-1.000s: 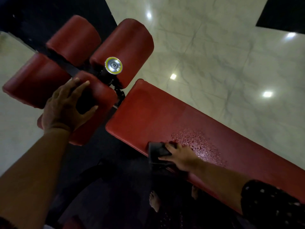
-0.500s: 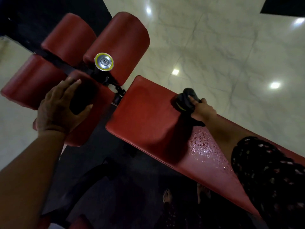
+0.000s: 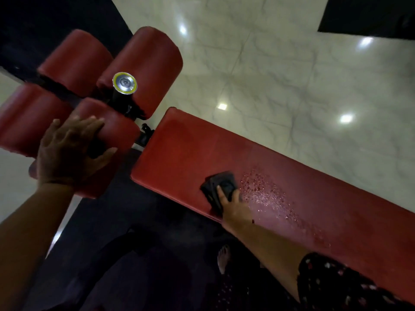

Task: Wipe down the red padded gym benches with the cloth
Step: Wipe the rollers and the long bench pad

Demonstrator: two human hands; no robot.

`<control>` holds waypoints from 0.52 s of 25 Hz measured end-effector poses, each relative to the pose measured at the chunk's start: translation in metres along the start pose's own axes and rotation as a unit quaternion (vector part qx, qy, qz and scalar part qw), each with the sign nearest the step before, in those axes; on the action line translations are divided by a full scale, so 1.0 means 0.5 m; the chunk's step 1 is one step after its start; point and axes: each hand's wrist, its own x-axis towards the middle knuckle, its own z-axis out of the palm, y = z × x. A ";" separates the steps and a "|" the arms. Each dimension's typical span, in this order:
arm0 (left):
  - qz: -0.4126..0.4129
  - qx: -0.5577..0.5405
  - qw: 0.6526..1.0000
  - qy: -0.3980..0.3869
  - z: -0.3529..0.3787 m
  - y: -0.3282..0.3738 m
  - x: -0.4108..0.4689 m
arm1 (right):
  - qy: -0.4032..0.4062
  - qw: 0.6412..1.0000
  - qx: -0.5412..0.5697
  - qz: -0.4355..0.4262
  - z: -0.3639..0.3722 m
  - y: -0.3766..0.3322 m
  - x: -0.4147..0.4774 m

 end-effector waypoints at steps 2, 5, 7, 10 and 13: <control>0.045 -0.029 0.999 0.009 0.036 0.007 -0.017 | -0.012 0.999 -0.030 -0.020 0.050 0.001 -0.050; 0.211 -0.070 0.975 0.008 0.035 0.235 -0.074 | 0.003 0.993 -0.095 -0.065 0.086 0.026 -0.084; 0.292 -0.087 0.952 -0.016 0.031 0.388 -0.086 | 0.040 0.980 -0.152 -0.122 0.097 0.063 -0.085; 0.281 -0.060 0.952 -0.109 0.150 0.457 -0.040 | 0.080 0.949 -0.229 -0.200 0.116 0.130 -0.065; 0.257 -0.050 0.957 -0.125 0.226 0.519 0.017 | 0.162 0.933 -0.252 -0.200 0.119 0.165 -0.037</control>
